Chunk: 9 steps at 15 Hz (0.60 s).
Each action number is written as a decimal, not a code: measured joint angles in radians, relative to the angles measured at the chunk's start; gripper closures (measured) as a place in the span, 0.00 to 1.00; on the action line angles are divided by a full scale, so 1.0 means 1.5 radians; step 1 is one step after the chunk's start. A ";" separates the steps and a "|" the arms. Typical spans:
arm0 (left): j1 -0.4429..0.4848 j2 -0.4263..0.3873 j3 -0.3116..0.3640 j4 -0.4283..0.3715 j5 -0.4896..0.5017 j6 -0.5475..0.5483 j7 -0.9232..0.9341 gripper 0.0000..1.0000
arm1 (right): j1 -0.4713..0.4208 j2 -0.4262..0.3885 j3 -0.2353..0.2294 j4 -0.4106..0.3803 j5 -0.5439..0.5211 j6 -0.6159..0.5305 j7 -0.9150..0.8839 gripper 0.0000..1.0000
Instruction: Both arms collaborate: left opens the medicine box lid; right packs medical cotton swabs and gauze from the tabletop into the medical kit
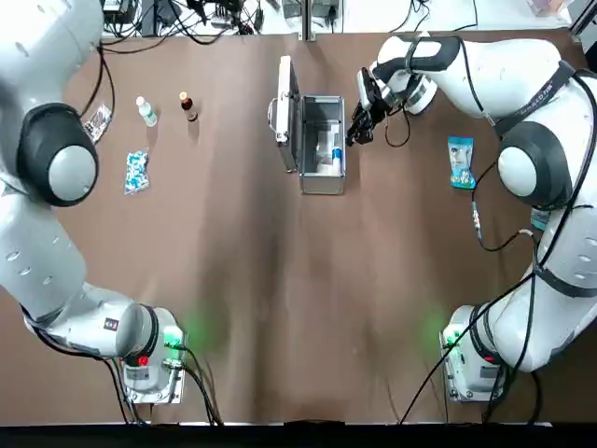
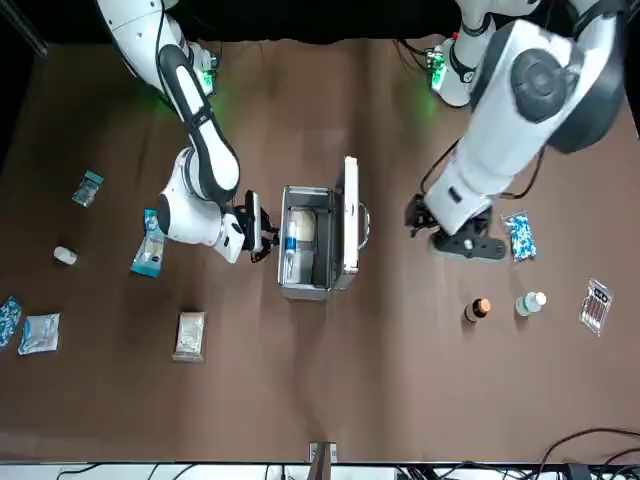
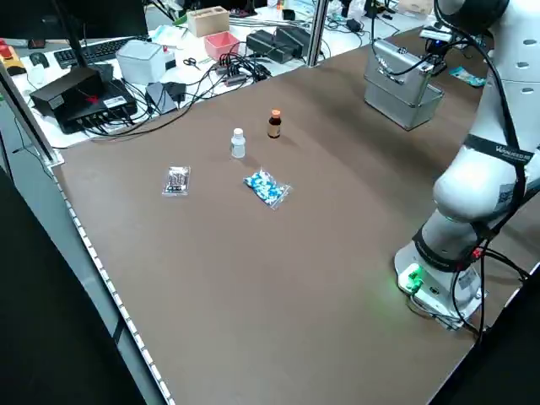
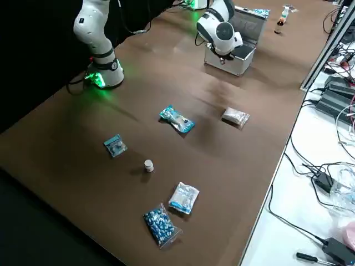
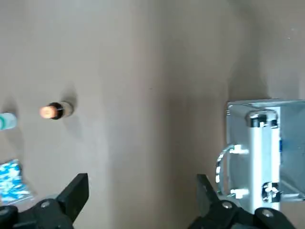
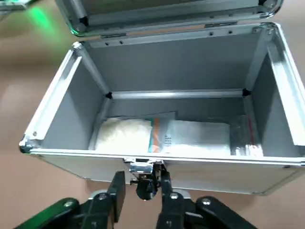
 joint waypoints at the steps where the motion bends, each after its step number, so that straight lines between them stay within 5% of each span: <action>1: 0.013 -0.010 0.000 0.000 0.000 -0.008 0.008 0.00 | -0.003 0.000 -0.002 0.002 0.000 -0.012 0.000 0.63; 3: 0.039 -0.027 0.000 0.000 0.000 -0.014 0.011 0.00 | -0.018 0.000 -0.004 0.013 0.000 -0.062 0.000 0.59; 6: 0.075 -0.048 0.000 0.000 0.000 -0.055 0.011 0.00 | -0.048 -0.010 -0.004 0.020 -0.001 -0.149 -0.001 0.32; 9: 0.100 -0.063 0.000 -0.001 -0.001 -0.076 0.011 0.00 | -0.082 -0.027 -0.006 0.030 -0.011 -0.203 -0.001 0.21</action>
